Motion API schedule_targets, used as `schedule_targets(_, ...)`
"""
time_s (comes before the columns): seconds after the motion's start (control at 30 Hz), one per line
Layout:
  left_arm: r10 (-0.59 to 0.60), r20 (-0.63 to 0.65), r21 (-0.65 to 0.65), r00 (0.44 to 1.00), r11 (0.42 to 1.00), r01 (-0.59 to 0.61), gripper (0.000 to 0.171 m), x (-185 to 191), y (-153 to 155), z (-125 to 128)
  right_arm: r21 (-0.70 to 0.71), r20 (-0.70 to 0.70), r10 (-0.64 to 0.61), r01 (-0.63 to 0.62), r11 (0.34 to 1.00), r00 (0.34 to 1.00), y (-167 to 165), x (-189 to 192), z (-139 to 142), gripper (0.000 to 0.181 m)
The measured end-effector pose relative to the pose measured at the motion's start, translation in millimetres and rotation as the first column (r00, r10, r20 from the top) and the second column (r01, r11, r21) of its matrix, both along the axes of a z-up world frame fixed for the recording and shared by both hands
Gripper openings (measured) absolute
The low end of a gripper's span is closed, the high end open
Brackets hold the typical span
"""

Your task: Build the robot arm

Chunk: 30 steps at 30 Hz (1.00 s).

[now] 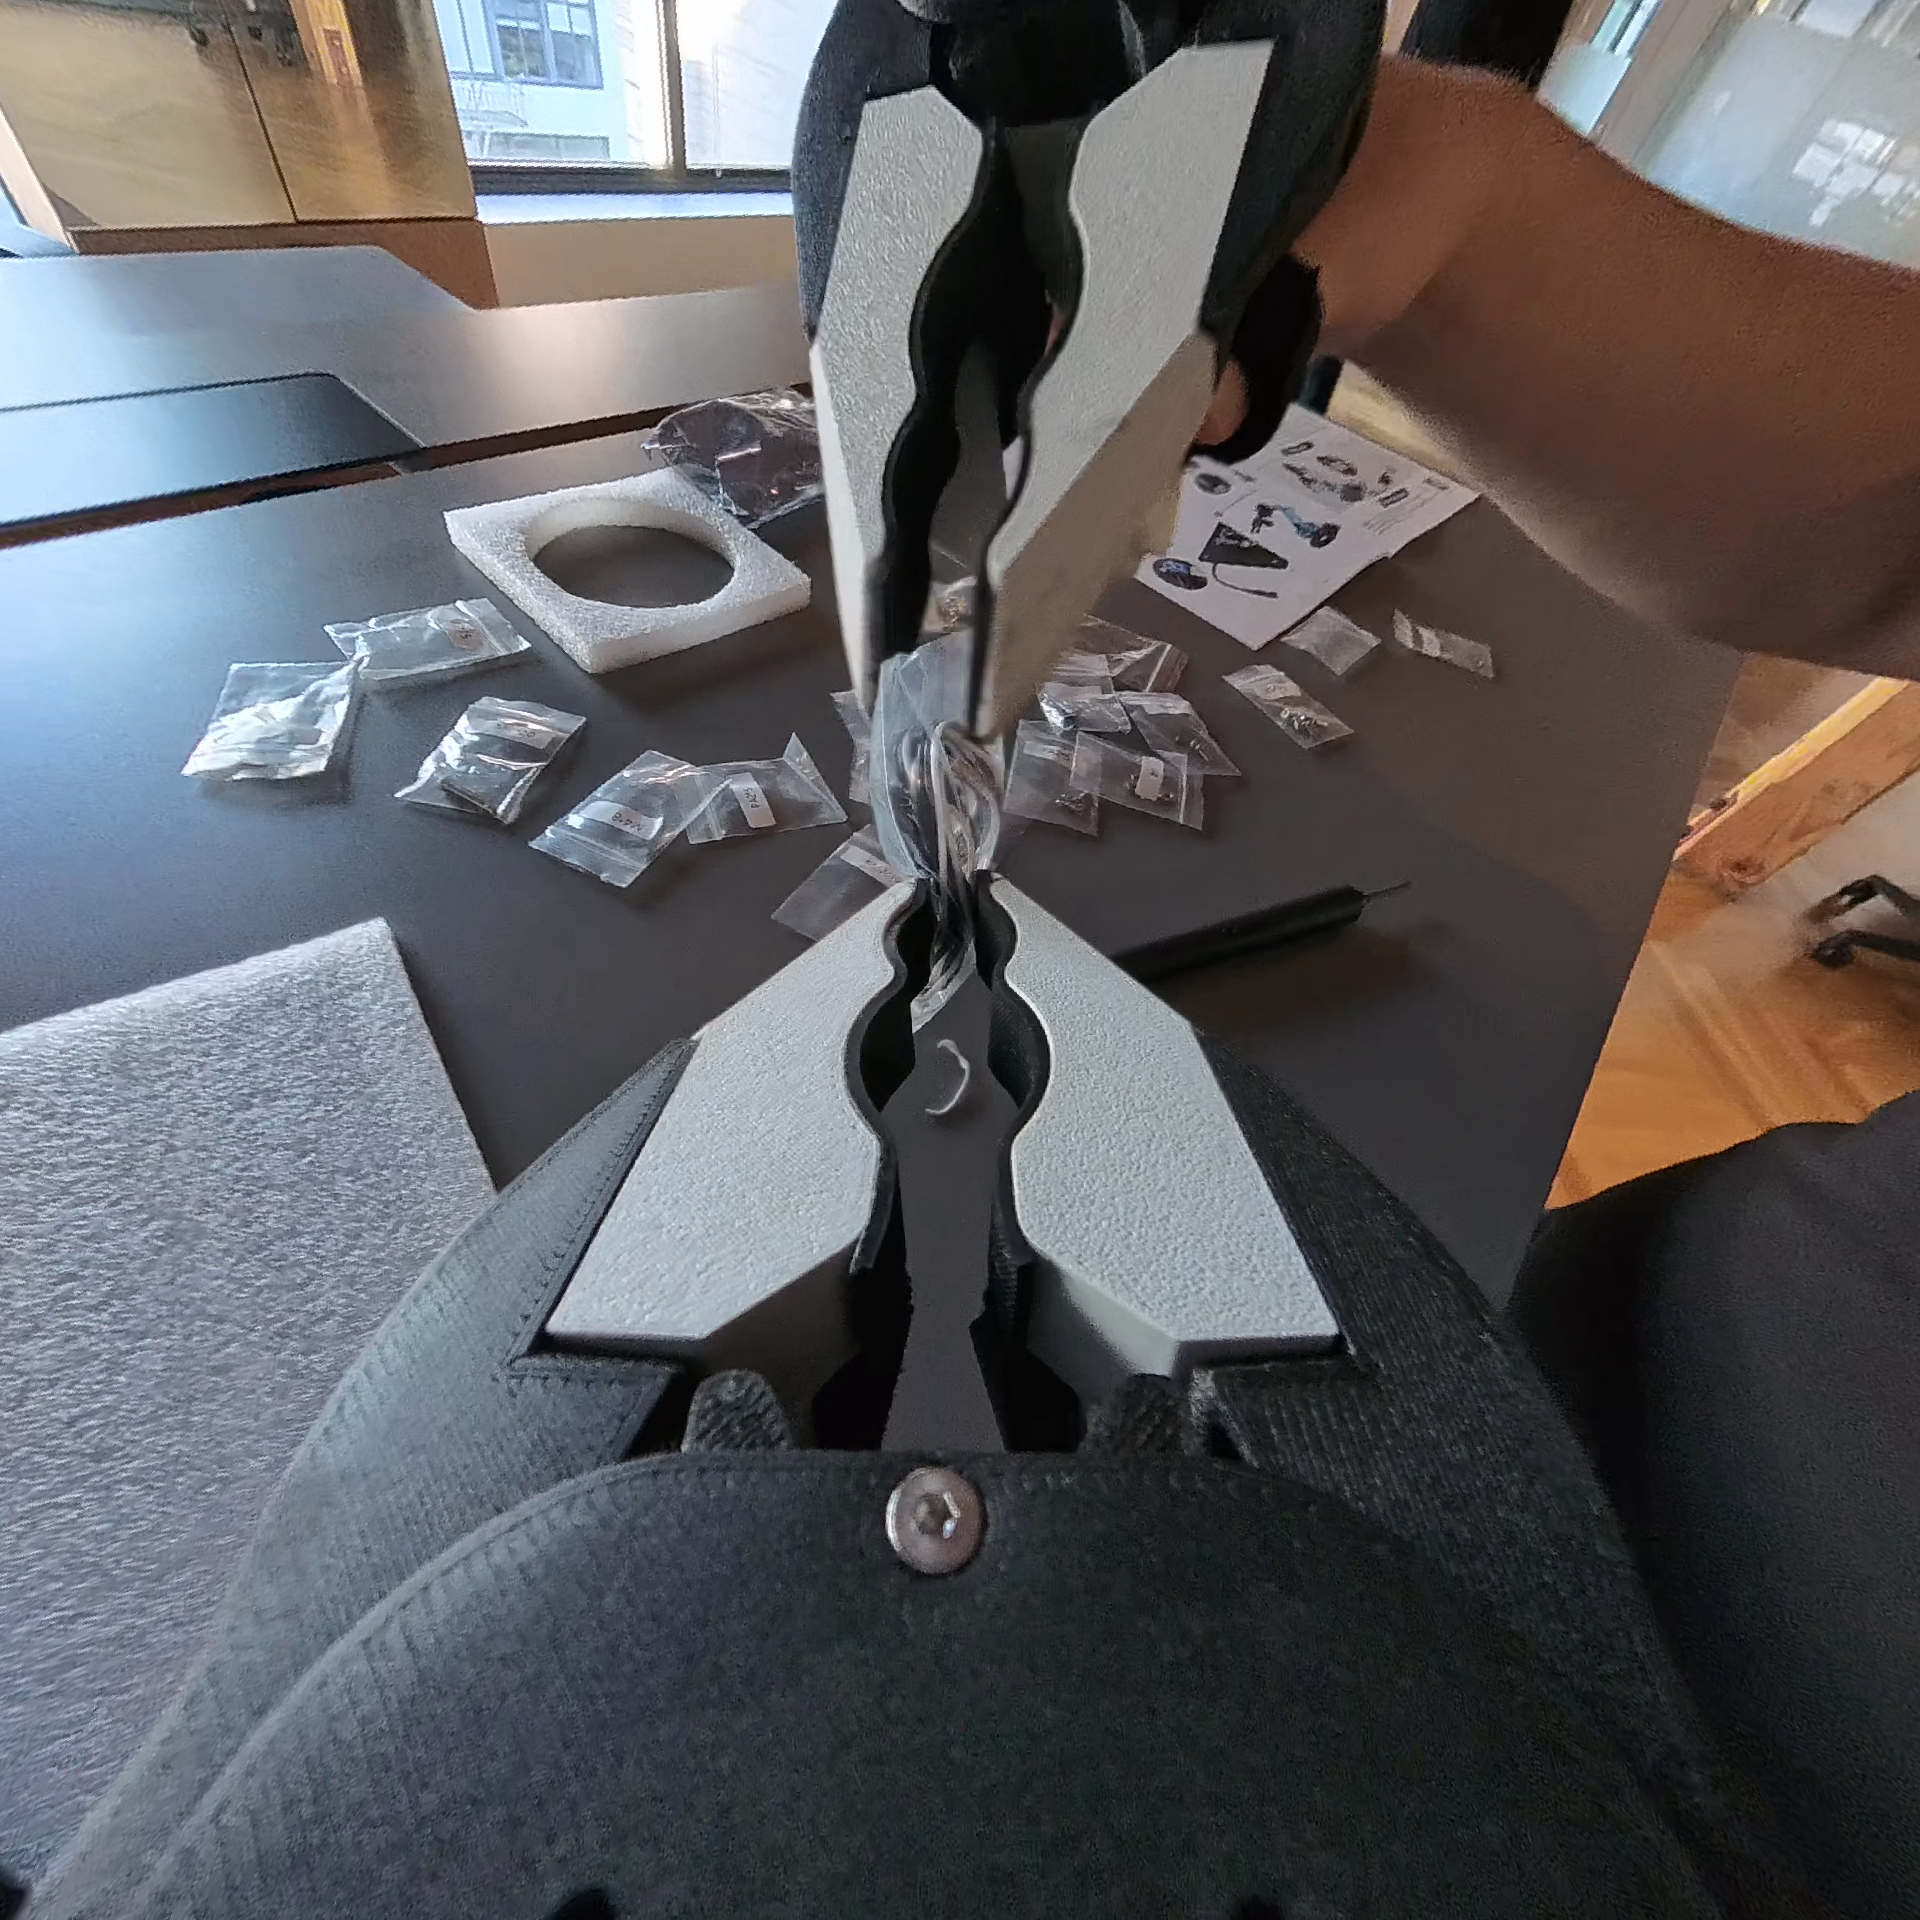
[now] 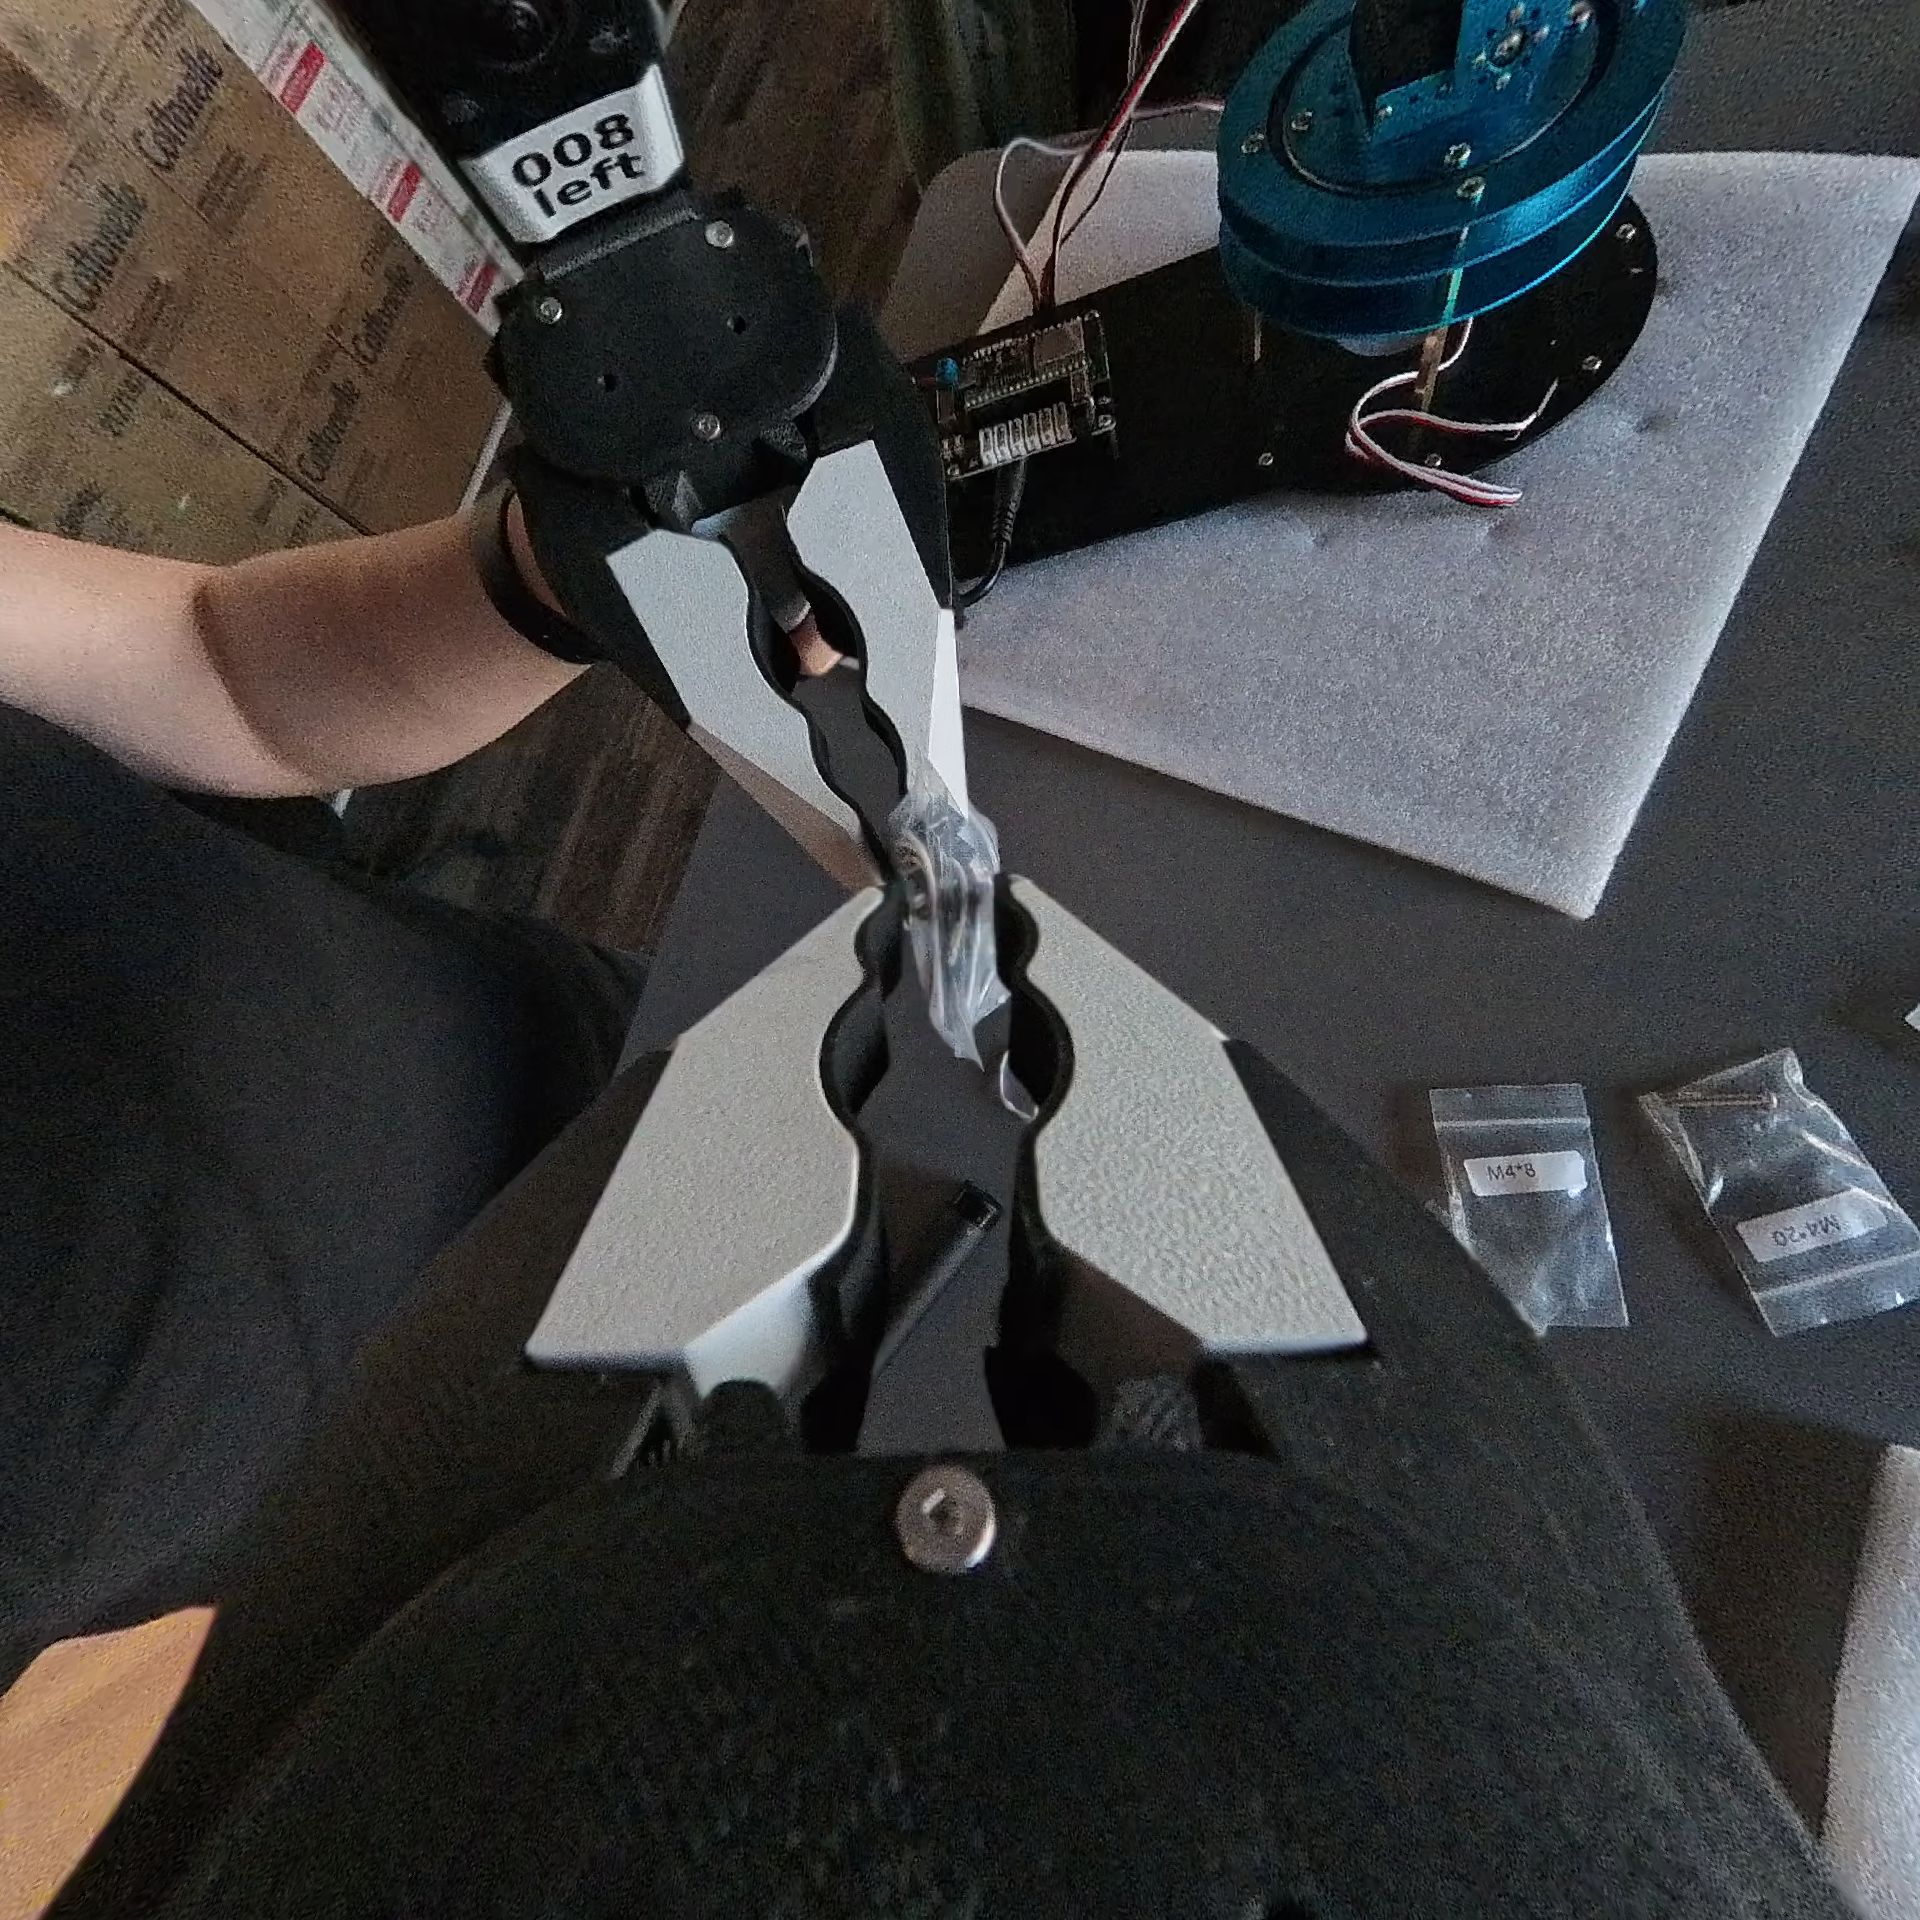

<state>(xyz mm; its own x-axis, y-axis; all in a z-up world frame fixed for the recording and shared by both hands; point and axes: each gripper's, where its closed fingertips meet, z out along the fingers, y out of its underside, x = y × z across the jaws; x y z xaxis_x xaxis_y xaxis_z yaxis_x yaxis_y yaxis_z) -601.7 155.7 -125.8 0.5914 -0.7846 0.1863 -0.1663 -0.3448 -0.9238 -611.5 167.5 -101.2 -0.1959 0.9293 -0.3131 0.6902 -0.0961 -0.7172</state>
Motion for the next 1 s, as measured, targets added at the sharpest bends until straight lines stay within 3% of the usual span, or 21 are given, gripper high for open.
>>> schedule_targets(0.03, 0.001, -0.009, 0.007, 1.0, 1.0, -0.001, 0.005, -0.4, 1.0, 1.7, 0.004, 0.009, -0.006, 0.006, 1.0, 1.0, 1.3, 0.2, 2.4, 0.019)
schedule_targets(0.07, 0.003, -0.007, 0.015, 1.0, 1.0, -0.003, 0.005, -0.5, 2.1, 4.5, 0.016, 0.016, 0.005, -0.005, 1.0, 1.0, 1.7, 1.9, 4.3, 0.002)
schedule_targets(0.13, 0.003, 0.006, 0.024, 1.0, 1.0, -0.003, 0.005, 0.1, 3.8, 9.1, 0.027, 0.008, 0.011, -0.012, 1.0, 1.0, 3.4, 1.5, 9.4, 0.0)
schedule_targets(0.27, 0.009, -0.002, 0.028, 1.0, 1.0, -0.009, 0.005, -0.9, 6.4, 11.5, 0.029, -0.001, 0.003, -0.003, 1.0, 1.0, 6.3, 0.1, 21.1, 0.0)
schedule_targets(0.43, 0.016, -0.032, 0.026, 0.999, 1.0, -0.015, 0.005, -1.4, 8.5, 7.2, 0.091, 0.075, 0.021, -0.028, 0.995, 0.997, 9.2, -0.3, 10.7, 0.0)
schedule_targets(0.47, 0.011, -0.015, 0.024, 1.0, 1.0, -0.011, 0.005, -0.8, 8.3, 9.1, 0.084, 0.086, 0.017, -0.024, 0.996, 0.996, 9.7, -2.6, 10.2, 0.013)
schedule_targets(0.5, 0.007, 0.006, 0.019, 1.0, 1.0, -0.007, 0.005, -0.4, 7.8, 11.8, 0.067, 0.113, 0.021, -0.029, 0.997, 0.993, 9.1, -3.6, 9.2, 0.014)
schedule_targets(0.63, 0.007, 0.03, 0.026, 1.0, 1.0, -0.008, 0.005, -3.3, 6.8, 18.2, 0.048, 0.165, 0.076, -0.085, 0.995, 0.983, 5.4, -5.5, 16.1, 0.001)
schedule_targets(0.9, 0.02, 0.022, 0.01, 1.0, 1.0, -0.02, 0.005, -7.6, 9.3, 11.3, 0.004, 0.256, 0.092, -0.096, 0.995, 0.962, 10.5, -8.0, 6.4, 0.003)
schedule_targets(1.0, 0.022, 0.079, 0.009, 0.997, 1.0, -0.023, 0.006, -6.5, 7.9, 13.5, -0.026, 0.268, 0.117, -0.114, 0.993, 0.956, 7.8, -5.3, 8.0, 0.001)
